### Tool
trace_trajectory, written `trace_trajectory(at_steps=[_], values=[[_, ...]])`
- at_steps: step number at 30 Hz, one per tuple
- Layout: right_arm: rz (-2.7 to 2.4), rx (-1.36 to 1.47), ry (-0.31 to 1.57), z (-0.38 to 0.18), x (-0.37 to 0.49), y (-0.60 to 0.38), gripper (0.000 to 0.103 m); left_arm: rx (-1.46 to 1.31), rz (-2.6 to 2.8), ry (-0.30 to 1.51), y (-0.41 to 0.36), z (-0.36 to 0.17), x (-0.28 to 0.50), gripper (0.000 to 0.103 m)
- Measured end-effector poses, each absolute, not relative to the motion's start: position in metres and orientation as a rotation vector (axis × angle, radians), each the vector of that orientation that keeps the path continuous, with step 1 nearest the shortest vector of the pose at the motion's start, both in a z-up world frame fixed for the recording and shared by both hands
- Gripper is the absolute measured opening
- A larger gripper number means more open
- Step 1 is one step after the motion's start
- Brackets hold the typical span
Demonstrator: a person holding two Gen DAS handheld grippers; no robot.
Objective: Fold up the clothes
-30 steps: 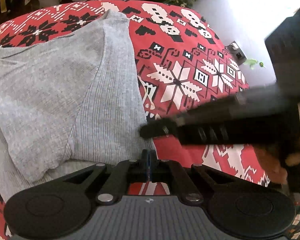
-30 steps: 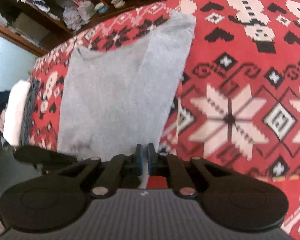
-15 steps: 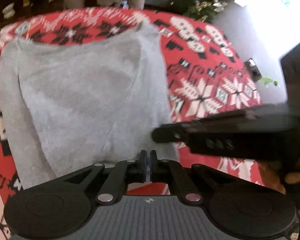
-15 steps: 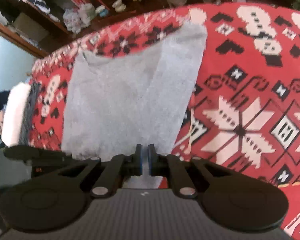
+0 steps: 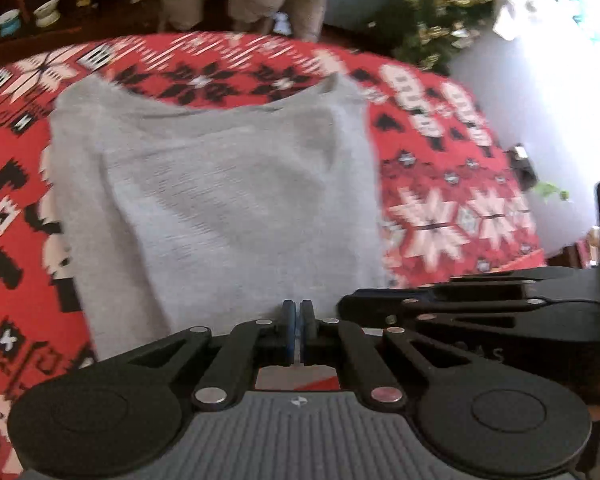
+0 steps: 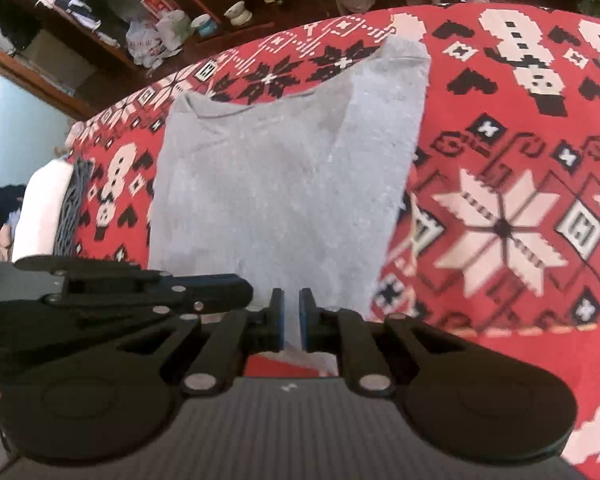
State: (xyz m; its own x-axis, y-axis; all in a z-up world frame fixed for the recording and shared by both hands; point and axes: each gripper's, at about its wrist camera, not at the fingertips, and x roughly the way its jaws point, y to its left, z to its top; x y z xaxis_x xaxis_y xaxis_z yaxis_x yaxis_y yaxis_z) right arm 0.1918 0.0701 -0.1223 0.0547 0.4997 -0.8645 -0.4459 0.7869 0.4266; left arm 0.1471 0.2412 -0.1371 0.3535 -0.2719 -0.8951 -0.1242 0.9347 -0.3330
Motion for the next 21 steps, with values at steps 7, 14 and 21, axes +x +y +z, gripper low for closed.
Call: trace_trajectory(at_steps=[7,14,21], values=[[0.695,0.032,1.36,-0.134,0.179,0.085,0.009,-0.392,-0.088,1.28,0.25,-0.149,0.123,0.002],[0.675,0.0,1.346,-0.116,0.176,0.094,0.01,-0.389,-0.071,1.179,0.258,-0.12,0.118,0.002],[0.704,-0.066,1.289,-0.113,0.192,0.134,0.01,-0.395,0.004,1.191,0.273,-0.138,0.13,0.002]])
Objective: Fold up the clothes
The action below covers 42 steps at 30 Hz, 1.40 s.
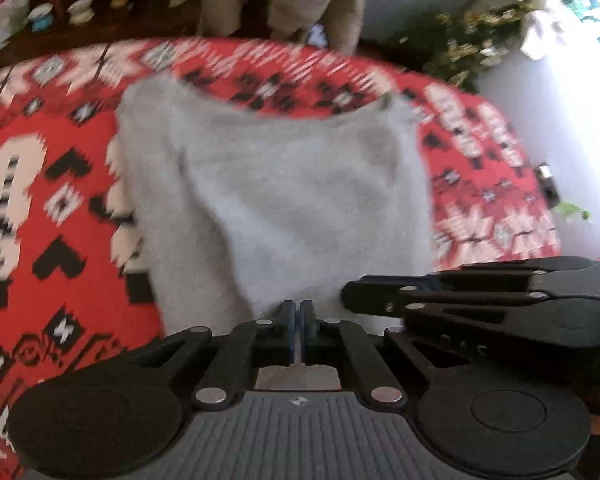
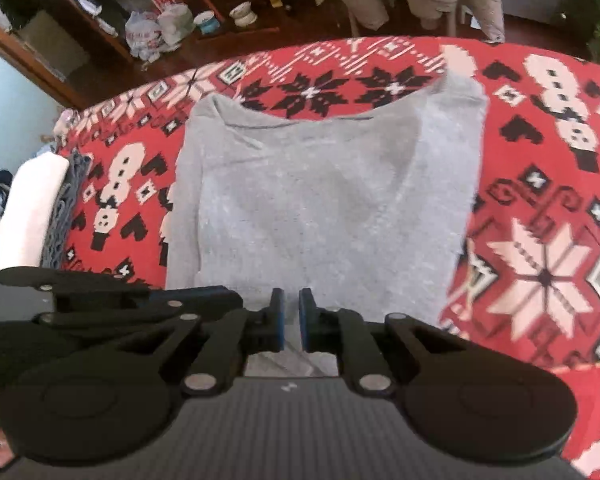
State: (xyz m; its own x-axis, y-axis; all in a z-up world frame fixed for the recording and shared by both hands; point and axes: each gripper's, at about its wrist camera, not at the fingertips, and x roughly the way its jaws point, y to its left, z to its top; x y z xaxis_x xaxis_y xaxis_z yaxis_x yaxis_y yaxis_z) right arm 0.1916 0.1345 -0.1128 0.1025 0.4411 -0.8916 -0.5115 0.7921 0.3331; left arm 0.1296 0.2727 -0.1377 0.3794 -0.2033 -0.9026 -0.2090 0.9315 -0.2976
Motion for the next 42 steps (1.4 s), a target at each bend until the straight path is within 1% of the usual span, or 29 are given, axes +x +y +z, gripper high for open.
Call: trace_trajectory(at_steps=[2,6,10,16,20,25,28,34,42], values=[[0.707,-0.089,1.311,-0.123,0.188,0.141,0.01,-0.428,0.016,1.202,0.277,-0.143,0.121,0.002],[0.726,-0.098,1.328,-0.125,0.176,0.136,0.01,-0.462,0.026,1.232,0.282,-0.139,0.109,0.002],[0.732,-0.099,1.326,-0.113,0.178,0.132,0.01,-0.51,0.029,1.173,0.293,-0.124,0.108,0.002],[0.693,-0.071,1.241,-0.094,0.214,0.14,0.011,-0.511,0.073,1.054,0.316,-0.108,0.143,0.002],[0.675,-0.077,1.213,-0.097,0.241,0.149,0.011,-0.518,0.098,1.019,0.329,-0.113,0.171,0.002],[0.672,-0.081,1.201,-0.109,0.27,0.166,0.011,-0.502,0.125,1.043,0.338,-0.133,0.193,0.002],[0.656,-0.061,1.229,-0.123,0.284,0.176,0.011,-0.498,0.13,1.057,0.342,-0.143,0.197,0.002],[0.653,-0.107,1.231,-0.138,0.29,0.193,0.011,-0.481,0.11,1.07,0.346,-0.141,0.197,0.003],[0.692,-0.207,1.197,-0.136,0.294,0.215,0.011,-0.508,0.128,1.076,0.348,-0.136,0.196,0.002]])
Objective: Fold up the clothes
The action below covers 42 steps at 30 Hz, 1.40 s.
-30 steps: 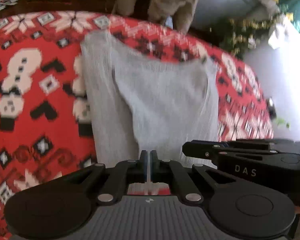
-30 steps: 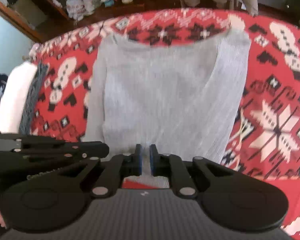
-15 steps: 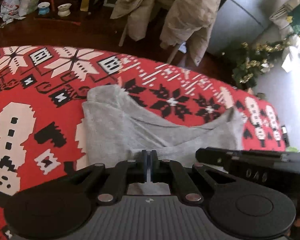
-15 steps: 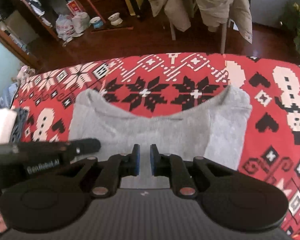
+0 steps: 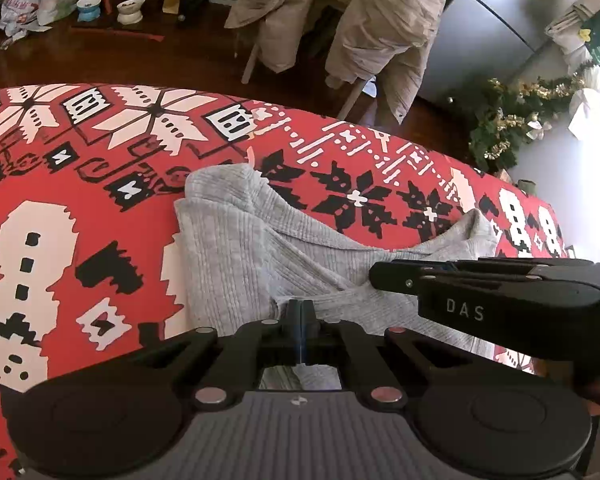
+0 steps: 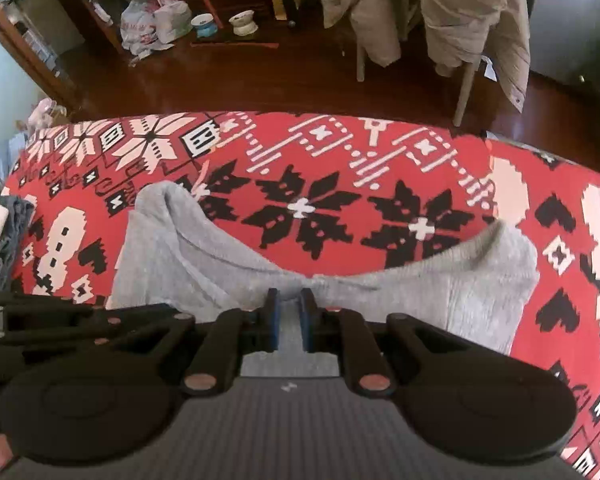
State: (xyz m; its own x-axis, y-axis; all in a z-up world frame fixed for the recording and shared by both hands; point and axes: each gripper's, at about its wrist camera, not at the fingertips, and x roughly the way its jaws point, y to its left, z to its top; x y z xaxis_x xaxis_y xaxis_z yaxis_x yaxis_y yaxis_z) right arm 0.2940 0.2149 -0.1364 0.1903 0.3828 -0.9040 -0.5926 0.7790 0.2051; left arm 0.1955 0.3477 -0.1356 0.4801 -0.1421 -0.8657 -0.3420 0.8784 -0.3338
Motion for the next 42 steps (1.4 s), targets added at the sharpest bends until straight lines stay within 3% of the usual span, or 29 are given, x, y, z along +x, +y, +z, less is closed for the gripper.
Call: trace_trajectory(at_steps=[7,14,35,42], values=[[0.736,-0.164,1.213,-0.116,0.279,0.208,0.011,-0.523,0.121,1.078,0.346,-0.131,0.193,0.002],[0.738,-0.224,1.189,-0.137,0.271,0.227,0.01,-0.513,0.127,1.083,0.347,-0.141,0.188,0.002],[0.745,-0.135,1.16,-0.119,0.272,0.209,0.011,-0.554,0.159,1.04,0.35,-0.125,0.181,0.001],[0.647,-0.294,1.125,-0.115,0.296,0.179,0.011,-0.543,0.103,1.036,0.332,-0.125,0.197,0.001]])
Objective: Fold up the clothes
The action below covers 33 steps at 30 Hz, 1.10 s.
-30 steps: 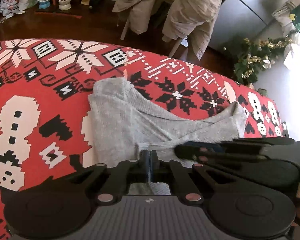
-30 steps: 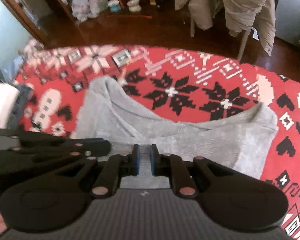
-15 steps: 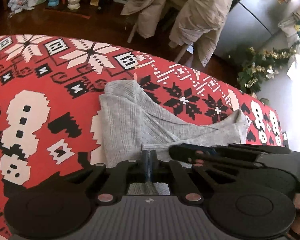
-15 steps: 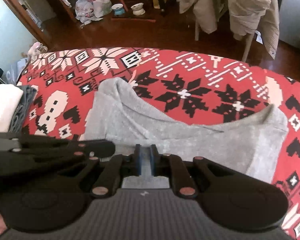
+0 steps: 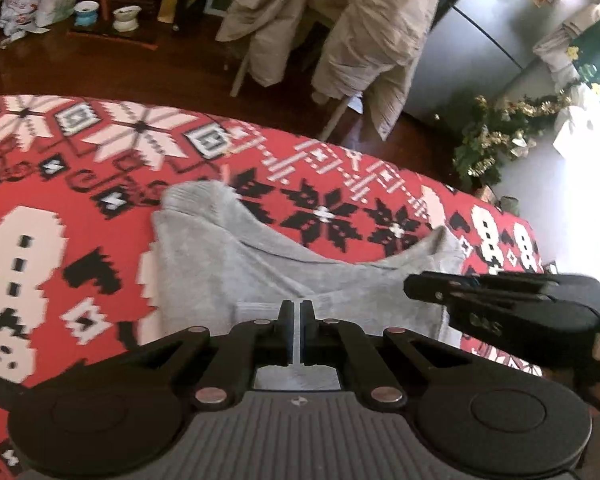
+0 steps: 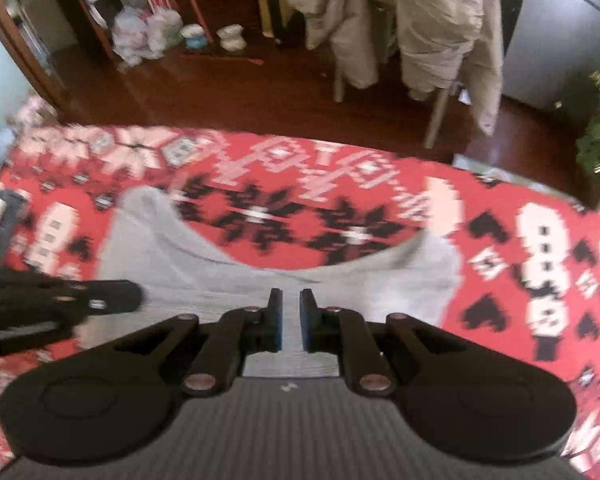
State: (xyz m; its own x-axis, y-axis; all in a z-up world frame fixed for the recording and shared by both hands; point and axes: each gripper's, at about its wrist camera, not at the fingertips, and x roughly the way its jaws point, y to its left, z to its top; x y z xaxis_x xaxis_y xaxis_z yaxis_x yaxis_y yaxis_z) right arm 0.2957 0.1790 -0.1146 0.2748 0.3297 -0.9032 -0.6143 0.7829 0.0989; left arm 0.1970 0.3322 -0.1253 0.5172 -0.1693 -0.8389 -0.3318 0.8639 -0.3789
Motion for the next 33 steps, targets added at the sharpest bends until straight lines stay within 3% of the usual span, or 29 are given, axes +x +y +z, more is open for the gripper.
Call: trace_trajectory(at_steps=[6,33], values=[[0.621,-0.313,1.118,-0.136,0.317,0.179,0.011,-0.556,0.136,1.065,0.328,-0.144,0.197,0.003],[0.478,-0.221,1.071,-0.129,0.341,0.124,0.007,-0.483,0.13,1.112,0.324,-0.142,0.191,0.002]])
